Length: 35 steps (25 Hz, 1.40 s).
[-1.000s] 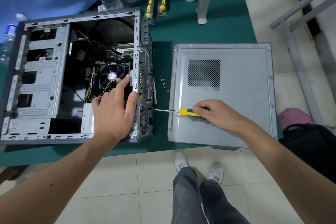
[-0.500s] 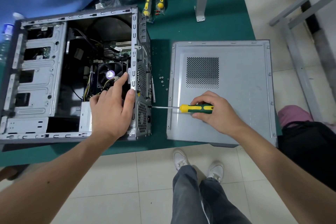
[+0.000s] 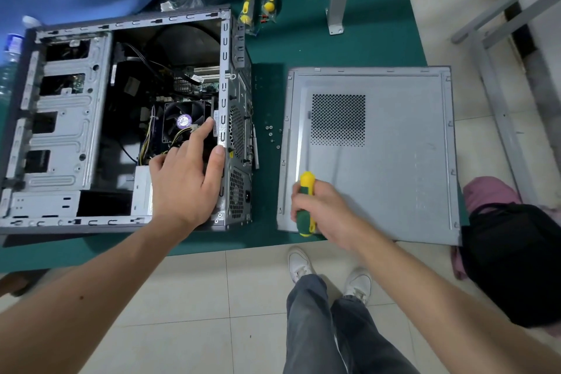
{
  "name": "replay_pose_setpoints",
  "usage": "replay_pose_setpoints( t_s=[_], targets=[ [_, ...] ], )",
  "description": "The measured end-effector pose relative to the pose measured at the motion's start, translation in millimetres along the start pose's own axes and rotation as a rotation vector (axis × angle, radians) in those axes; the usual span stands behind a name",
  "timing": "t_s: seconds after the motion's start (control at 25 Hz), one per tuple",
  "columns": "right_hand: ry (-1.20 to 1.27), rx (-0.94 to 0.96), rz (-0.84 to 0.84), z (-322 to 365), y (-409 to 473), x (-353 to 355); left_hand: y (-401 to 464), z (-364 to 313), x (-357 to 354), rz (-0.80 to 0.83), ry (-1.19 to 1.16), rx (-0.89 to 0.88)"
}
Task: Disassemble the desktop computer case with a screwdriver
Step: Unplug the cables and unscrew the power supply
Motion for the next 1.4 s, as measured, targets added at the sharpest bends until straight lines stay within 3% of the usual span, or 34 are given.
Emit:
replay_pose_setpoints(
  t_s=[0.2, 0.4, 0.76, 1.12, 1.4],
  targets=[
    [0.002, 0.127, -0.184, 16.7, 31.8, -52.8, 0.2, -1.8, 0.5, -0.005, 0.002, -0.002],
    [0.007, 0.17, -0.225, 12.4, 45.4, -69.6, -0.1, -1.6, 0.9, -0.012, -0.005, 0.001],
    [0.001, 0.12, -0.249, 7.1, 47.8, -69.1, -0.1, -1.0, -0.1, -0.013, -0.008, 0.002],
    [-0.21, 0.223, -0.171, 14.9, 53.2, -73.4, -0.5, -1.4, 0.1, -0.017, -0.001, -0.005],
    [-0.213, 0.296, -0.133, 17.1, 53.6, -75.2, 0.2, 1.0, 0.0, -0.016, 0.0, -0.012]
  ],
)
Point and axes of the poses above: each hand's wrist, its own y-axis towards the middle knuckle, its own x-axis out of the back of the hand, z = x × y, the point moved 6 cm from there along y, towards the middle knuckle, and after that the axes turned 13 degrees about -z, right-handed, at the moved point
